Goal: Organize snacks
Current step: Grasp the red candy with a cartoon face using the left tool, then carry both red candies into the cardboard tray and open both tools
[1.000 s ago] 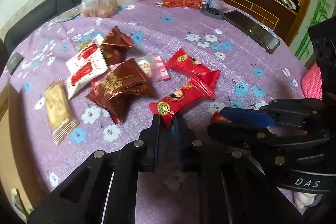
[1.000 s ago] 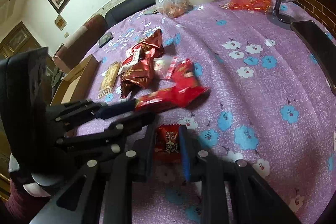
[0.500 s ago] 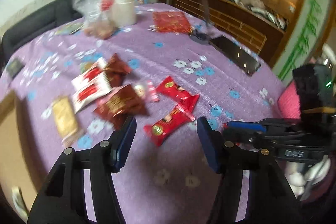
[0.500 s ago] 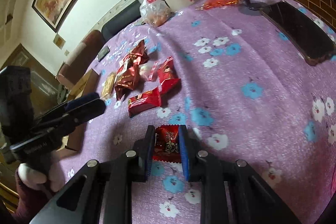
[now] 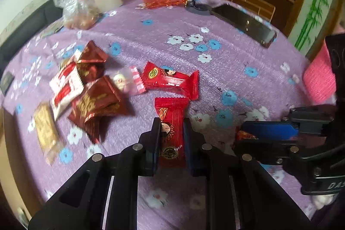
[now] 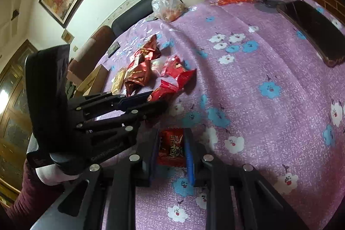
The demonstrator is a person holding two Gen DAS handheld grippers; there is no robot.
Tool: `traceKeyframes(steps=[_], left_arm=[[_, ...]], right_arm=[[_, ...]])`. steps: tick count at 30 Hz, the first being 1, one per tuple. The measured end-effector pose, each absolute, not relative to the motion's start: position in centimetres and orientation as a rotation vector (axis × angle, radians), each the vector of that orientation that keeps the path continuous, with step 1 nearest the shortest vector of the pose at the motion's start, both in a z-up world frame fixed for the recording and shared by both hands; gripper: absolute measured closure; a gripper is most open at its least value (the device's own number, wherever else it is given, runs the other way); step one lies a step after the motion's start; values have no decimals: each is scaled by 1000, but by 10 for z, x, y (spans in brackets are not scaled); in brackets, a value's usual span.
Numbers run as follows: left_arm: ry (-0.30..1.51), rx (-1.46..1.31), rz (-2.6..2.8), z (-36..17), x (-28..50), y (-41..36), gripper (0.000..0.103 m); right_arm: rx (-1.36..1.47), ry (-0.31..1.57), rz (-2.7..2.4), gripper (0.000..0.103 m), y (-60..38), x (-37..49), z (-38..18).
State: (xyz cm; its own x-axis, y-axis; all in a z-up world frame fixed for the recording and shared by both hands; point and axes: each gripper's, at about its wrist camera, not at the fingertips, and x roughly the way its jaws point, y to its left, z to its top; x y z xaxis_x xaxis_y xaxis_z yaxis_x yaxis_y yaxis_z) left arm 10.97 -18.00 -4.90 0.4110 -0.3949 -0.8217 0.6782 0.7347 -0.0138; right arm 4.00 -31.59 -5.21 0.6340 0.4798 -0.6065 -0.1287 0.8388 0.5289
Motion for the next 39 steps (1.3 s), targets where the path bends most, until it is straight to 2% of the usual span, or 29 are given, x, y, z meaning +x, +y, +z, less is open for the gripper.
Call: traceKeyframes(steps=[6, 13, 19, 24, 32, 39], left_arm=[[898, 90, -731, -10, 81, -118, 85], [805, 22, -533, 28, 58, -18, 85], [816, -104, -292, 15, 65, 79, 84], [847, -178, -155, -5, 68, 128, 84], [885, -266, -70, -23, 76, 164, 84], [894, -314, -43, -19, 66, 182, 83]], right_arm=[[465, 772, 411, 78, -313, 29, -40], [601, 765, 620, 78, -295, 30, -14], [545, 796, 730, 78, -234, 43, 15], [403, 822, 783, 78, -161, 55, 32], [200, 889, 781, 78, -50, 89, 19], [161, 886, 718, 73, -28, 107, 1]])
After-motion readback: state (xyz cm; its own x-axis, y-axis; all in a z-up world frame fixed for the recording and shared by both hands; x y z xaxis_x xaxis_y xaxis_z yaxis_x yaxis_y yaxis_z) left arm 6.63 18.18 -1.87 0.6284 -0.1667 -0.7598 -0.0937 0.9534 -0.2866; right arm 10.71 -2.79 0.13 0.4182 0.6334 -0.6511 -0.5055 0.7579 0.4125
